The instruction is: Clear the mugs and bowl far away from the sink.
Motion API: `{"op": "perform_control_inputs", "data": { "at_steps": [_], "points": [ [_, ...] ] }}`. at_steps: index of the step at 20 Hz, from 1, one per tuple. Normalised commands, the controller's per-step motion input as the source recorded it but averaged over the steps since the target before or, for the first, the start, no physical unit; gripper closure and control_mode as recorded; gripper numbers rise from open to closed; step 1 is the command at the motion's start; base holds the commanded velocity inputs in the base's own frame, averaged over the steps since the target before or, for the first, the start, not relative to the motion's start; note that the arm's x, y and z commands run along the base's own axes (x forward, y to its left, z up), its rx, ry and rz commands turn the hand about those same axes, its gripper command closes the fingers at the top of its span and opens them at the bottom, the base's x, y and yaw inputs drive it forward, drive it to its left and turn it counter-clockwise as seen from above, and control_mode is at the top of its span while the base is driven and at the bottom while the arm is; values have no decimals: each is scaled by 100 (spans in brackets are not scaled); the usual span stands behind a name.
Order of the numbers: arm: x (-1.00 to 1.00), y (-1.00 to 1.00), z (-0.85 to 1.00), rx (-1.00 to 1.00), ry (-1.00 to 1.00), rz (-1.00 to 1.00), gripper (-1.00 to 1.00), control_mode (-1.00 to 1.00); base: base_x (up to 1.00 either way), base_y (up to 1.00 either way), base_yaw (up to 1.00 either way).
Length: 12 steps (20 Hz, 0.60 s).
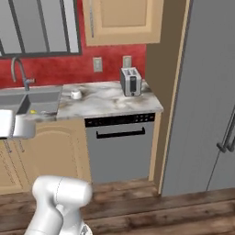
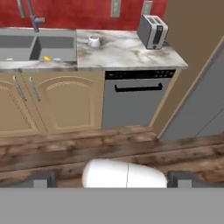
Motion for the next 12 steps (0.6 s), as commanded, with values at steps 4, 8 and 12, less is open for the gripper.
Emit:
{"op": "perform_control_inputs", "data": {
  "at_steps": [4, 8, 12],
  "points": [
    [0, 0, 0, 0, 0, 0, -100, 100, 74, 46, -1],
    [0, 0, 0, 0, 0, 0, -100, 100, 63, 77, -5],
    [0, 0, 0, 0, 0, 0, -100, 100, 7, 29, -2]
  ]
}}
